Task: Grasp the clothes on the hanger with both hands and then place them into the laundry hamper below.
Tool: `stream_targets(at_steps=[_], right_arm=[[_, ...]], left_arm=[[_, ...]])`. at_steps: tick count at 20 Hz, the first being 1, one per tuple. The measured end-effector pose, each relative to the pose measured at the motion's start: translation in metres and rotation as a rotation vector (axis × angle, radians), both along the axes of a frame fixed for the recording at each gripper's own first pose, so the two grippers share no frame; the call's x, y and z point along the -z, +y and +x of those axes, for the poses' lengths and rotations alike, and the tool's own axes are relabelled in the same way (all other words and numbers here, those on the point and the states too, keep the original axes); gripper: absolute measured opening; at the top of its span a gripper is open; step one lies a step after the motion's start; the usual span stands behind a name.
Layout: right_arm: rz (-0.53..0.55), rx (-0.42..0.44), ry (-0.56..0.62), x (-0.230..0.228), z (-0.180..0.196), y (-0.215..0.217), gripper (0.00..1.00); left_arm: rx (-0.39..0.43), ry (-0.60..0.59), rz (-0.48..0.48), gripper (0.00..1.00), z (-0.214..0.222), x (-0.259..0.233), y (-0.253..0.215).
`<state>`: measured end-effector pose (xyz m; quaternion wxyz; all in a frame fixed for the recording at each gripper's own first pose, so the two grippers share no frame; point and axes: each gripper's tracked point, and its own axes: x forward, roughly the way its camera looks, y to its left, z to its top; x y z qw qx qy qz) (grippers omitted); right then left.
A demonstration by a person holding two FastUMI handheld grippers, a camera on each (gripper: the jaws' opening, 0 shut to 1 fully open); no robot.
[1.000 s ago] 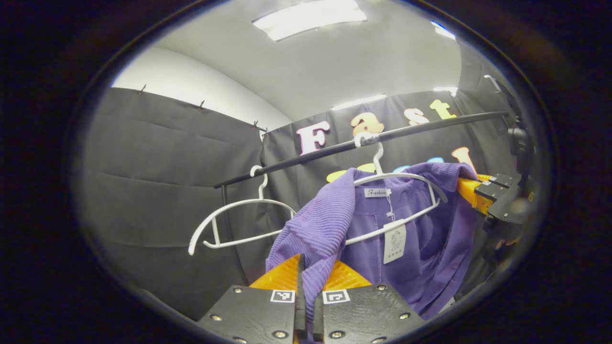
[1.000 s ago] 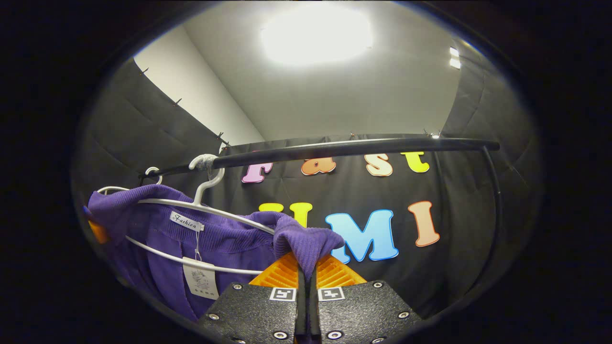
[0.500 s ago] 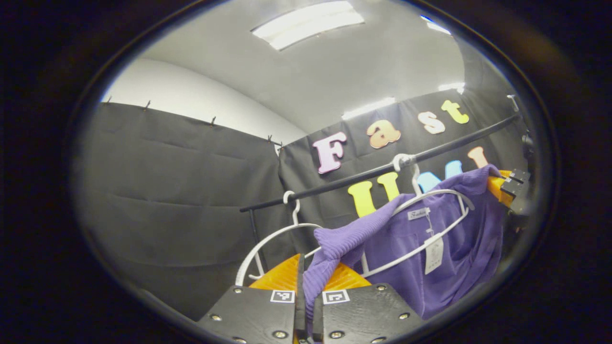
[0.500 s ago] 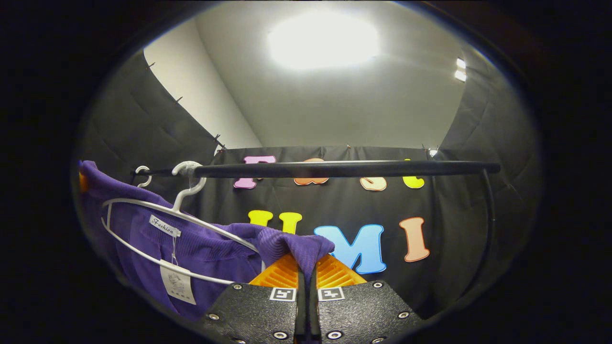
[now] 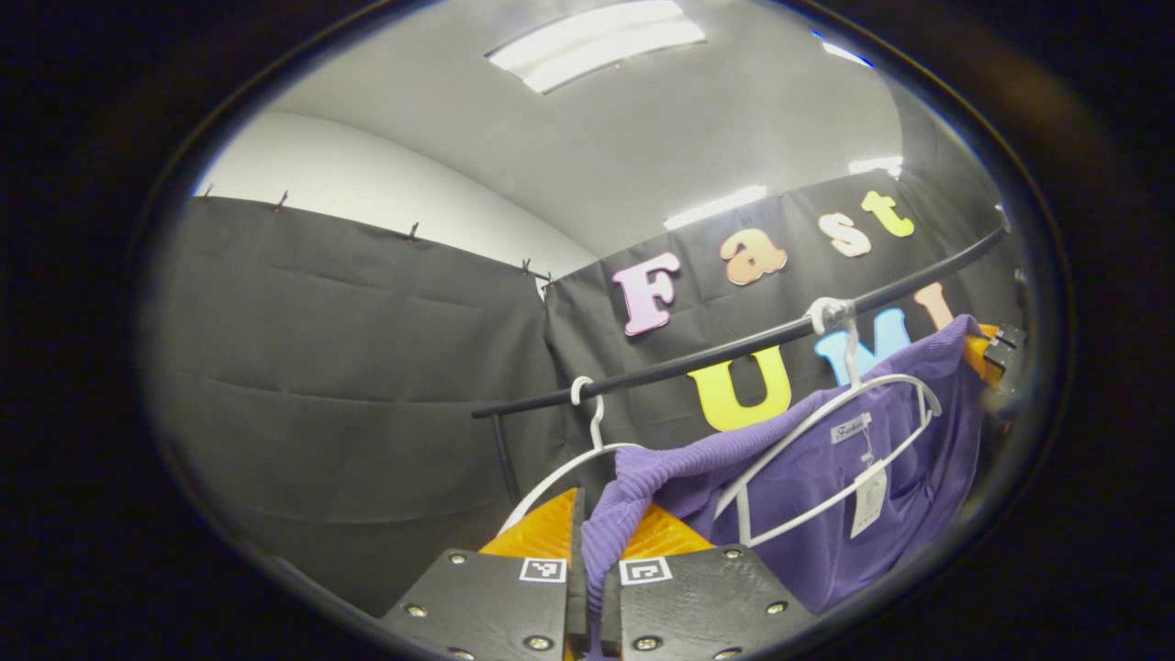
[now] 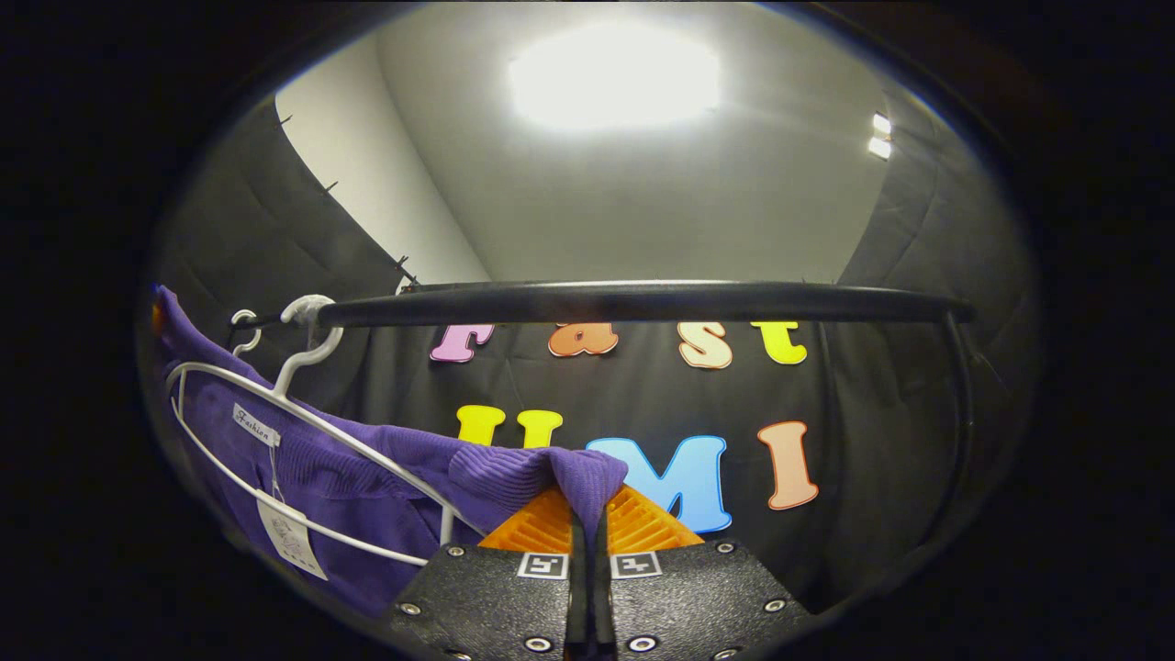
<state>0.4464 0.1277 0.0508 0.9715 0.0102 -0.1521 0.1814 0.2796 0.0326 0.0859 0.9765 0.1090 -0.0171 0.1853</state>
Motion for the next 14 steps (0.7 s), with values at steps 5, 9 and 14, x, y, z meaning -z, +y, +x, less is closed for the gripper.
stream_targets(at_steps=[5,9,14], right_arm=[[0.017,0.013,0.038,0.014,0.017,0.001,0.02],[-0.003,0.010,0.050,0.024,0.027,0.009,0.02],[0.023,0.001,0.140,0.051,0.046,0.015,0.02]], left_arm=[[-0.004,0.006,0.003,0.10,0.021,-0.005,0.024],[0.017,0.017,0.030,0.10,0.037,-0.001,0.033],[0.033,0.036,0.027,0.10,0.048,0.009,0.029]])
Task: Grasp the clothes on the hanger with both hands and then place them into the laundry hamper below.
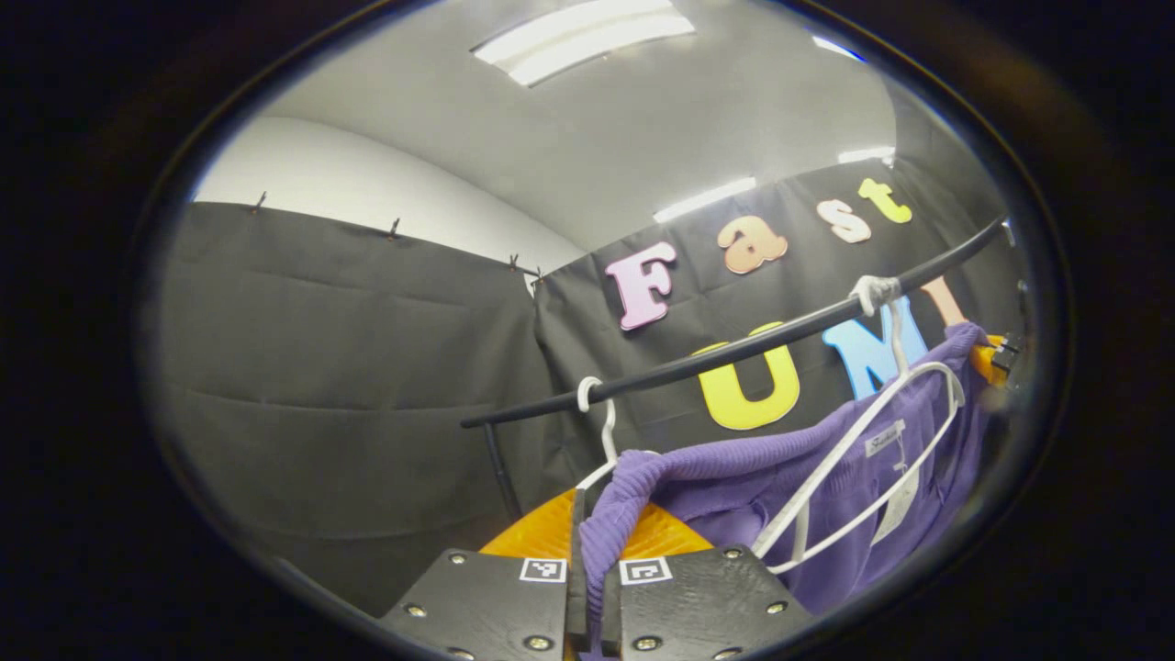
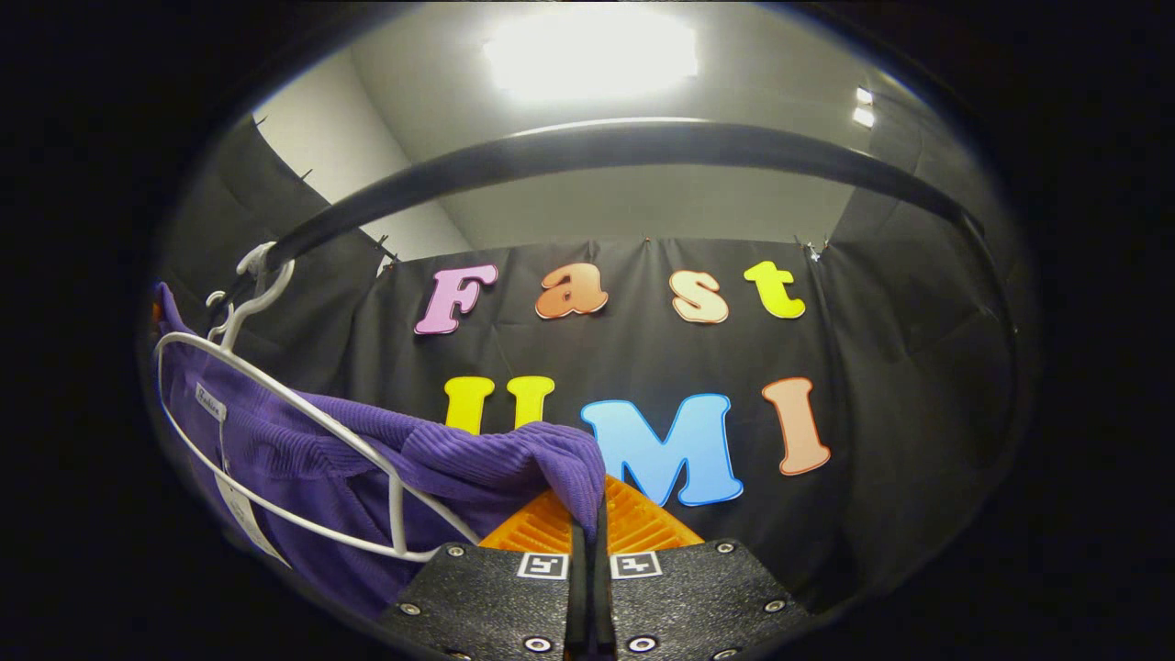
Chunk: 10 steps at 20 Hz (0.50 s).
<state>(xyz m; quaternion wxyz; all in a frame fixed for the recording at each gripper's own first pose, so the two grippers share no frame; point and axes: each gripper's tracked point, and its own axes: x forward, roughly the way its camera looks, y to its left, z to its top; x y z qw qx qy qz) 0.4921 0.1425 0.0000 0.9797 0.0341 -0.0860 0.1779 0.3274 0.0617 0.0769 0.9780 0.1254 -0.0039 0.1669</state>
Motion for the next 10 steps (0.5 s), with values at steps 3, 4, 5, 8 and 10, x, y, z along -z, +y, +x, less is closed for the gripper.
stream_targets(at_steps=[3,4,5,8,10], right_arm=[[0.017,-0.012,0.069,0.020,0.009,0.003,0.02],[0.022,-0.015,0.088,0.026,0.012,0.004,0.02],[0.023,-0.018,0.108,0.032,0.014,0.005,0.02],[0.024,-0.033,0.199,0.062,0.025,0.007,0.02],[0.032,-0.039,0.261,0.083,0.027,0.007,0.02]], left_arm=[[0.026,0.033,-0.021,0.06,0.004,0.016,-0.002],[0.039,0.038,-0.031,0.11,0.003,0.019,-0.004],[0.048,0.044,-0.038,0.06,0.003,0.022,-0.004],[0.064,0.078,-0.064,0.06,0.006,0.039,-0.008],[0.078,0.110,-0.096,0.06,0.013,0.056,-0.012]])
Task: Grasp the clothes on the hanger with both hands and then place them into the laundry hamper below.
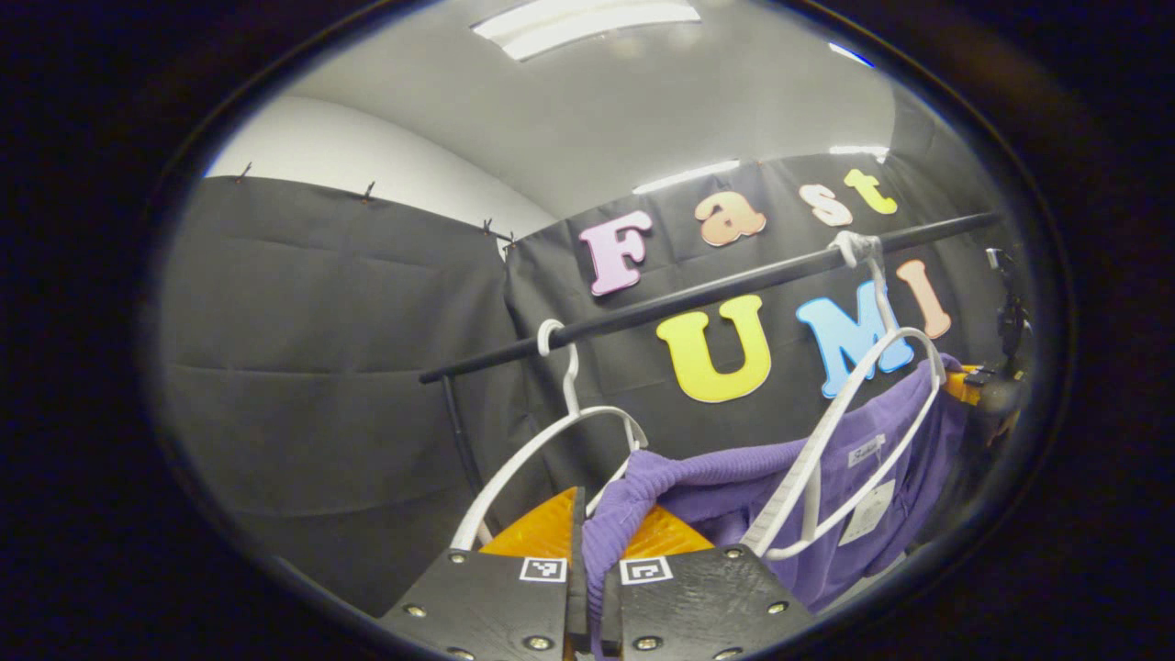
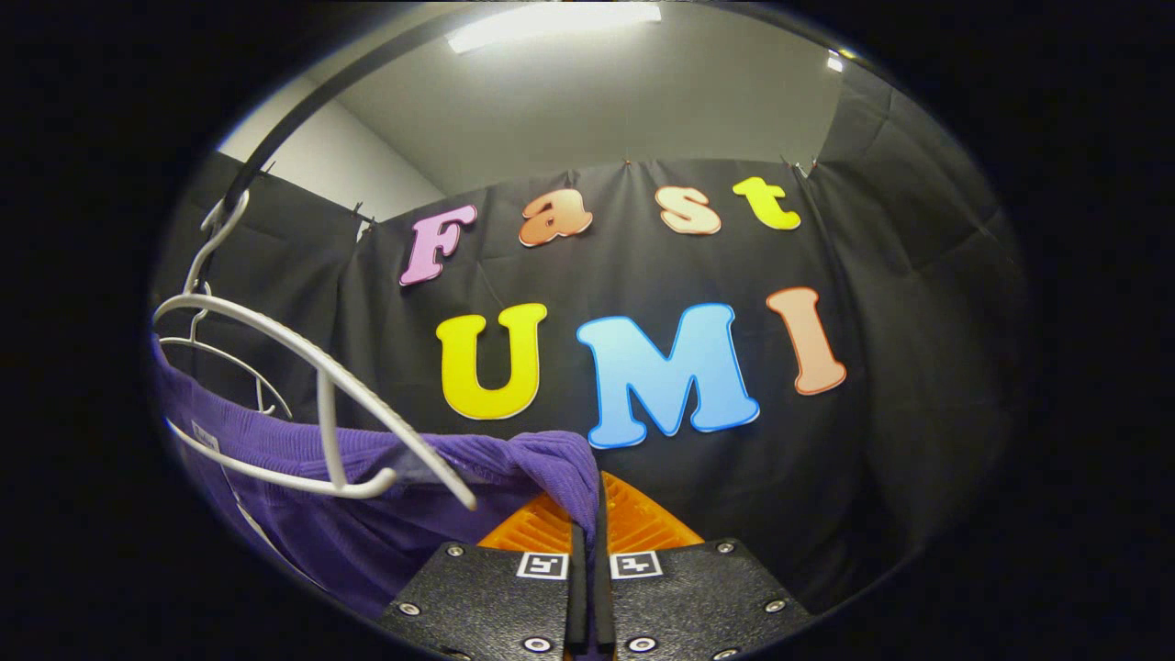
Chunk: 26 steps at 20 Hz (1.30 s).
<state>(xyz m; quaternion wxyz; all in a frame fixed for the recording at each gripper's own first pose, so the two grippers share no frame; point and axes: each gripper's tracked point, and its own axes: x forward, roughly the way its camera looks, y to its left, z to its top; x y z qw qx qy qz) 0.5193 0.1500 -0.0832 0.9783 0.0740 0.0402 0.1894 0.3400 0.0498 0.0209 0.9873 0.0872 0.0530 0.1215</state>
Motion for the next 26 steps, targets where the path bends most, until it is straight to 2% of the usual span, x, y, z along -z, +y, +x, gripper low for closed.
stream_targets(at_steps=[2,3,4,9,16,20,26], right_arm=[[-0.014,0.001,0.019,0.013,-0.006,-0.003,0.02],[-0.027,-0.002,0.020,0.017,-0.012,-0.004,0.02],[-0.041,-0.004,0.019,0.021,-0.016,-0.005,0.02],[-0.081,-0.019,0.026,0.033,-0.040,-0.009,0.02],[-0.112,-0.042,0.047,0.041,-0.089,-0.017,0.02],[-0.111,-0.043,0.044,0.025,-0.128,-0.025,0.02],[-0.091,-0.037,-0.008,-0.023,-0.196,-0.030,0.02]], left_arm=[[0.003,0.022,-0.008,0.02,0.001,0.016,-0.004],[0.002,0.030,-0.007,0.02,0.001,0.022,-0.004],[0.001,0.038,-0.013,0.06,-0.002,0.029,-0.004],[-0.008,0.043,-0.072,0.06,-0.032,0.049,-0.001],[-0.002,0.037,-0.088,0.06,-0.077,0.059,0.002],[0.026,0.040,-0.124,0.06,-0.103,0.062,-0.002],[0.107,0.005,-0.181,0.06,-0.137,0.046,-0.016]])
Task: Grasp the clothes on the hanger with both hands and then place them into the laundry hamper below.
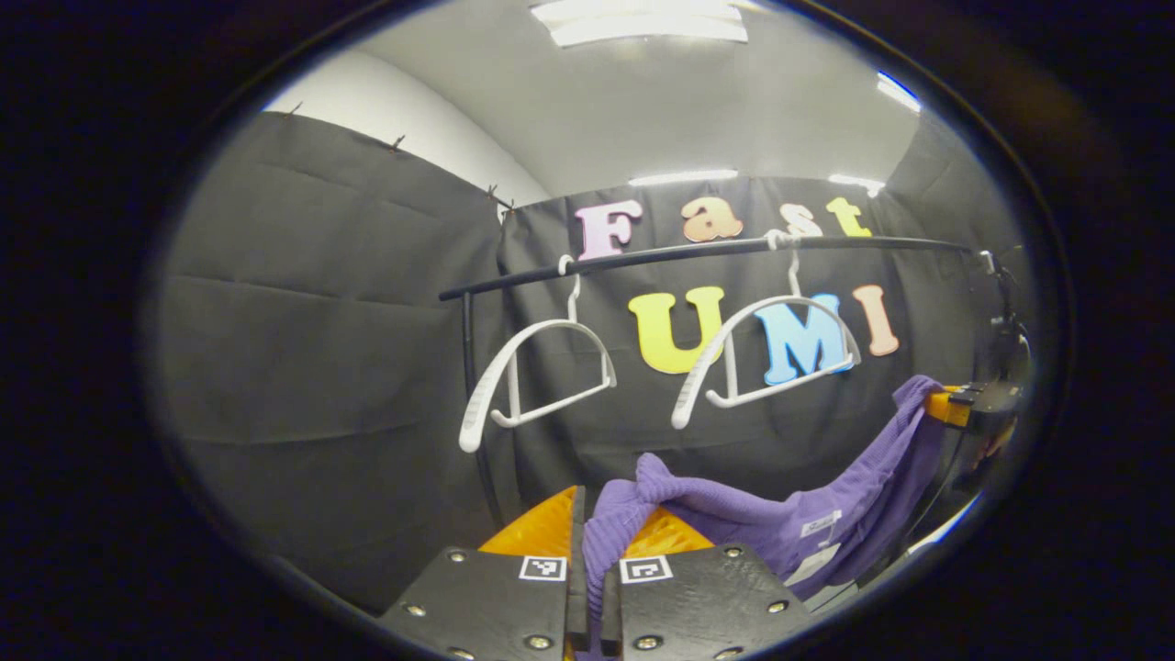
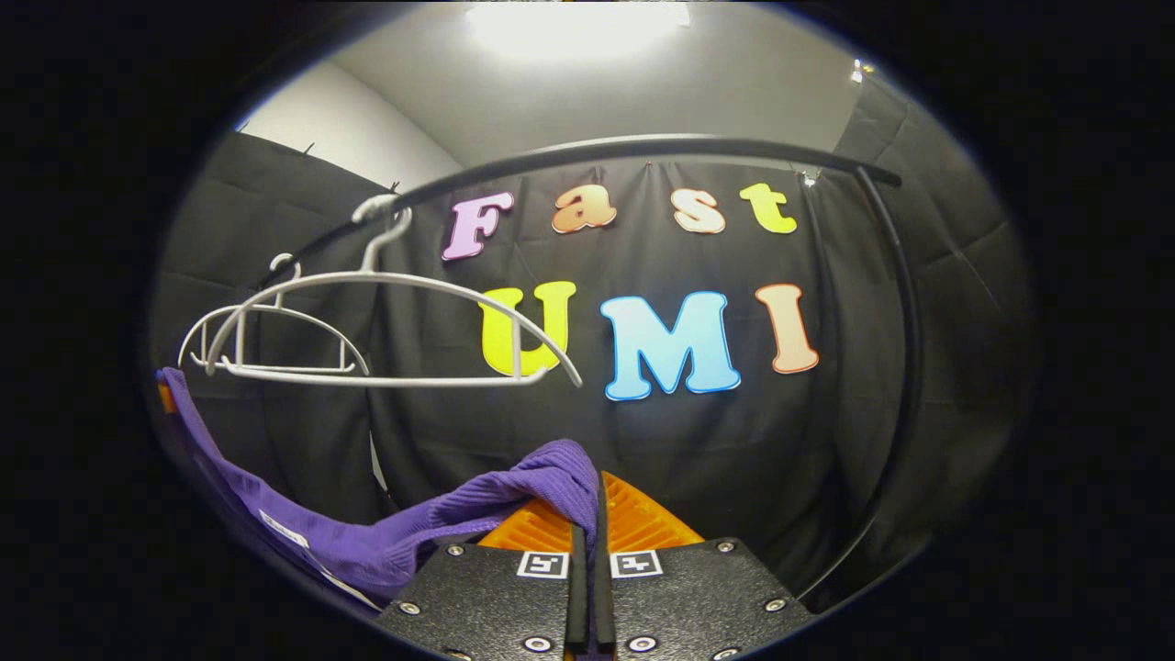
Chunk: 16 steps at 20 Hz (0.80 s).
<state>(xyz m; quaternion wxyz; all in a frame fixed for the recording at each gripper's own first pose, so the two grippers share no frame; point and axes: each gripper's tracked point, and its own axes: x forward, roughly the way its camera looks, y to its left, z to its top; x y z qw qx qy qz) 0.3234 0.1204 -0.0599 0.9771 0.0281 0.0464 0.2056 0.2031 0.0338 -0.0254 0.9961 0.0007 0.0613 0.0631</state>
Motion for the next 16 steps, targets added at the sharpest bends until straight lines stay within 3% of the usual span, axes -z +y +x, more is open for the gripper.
stream_targets(at_steps=[8,16], right_arm=[[0.029,-0.030,-0.034,-0.049,-0.098,0.010,0.02],[0.044,-0.073,0.007,-0.048,-0.176,0.037,0.02]], left_arm=[[0.131,-0.083,-0.054,0.06,-0.049,-0.041,-0.025],[0.248,-0.090,-0.112,0.06,-0.083,-0.037,-0.063]])
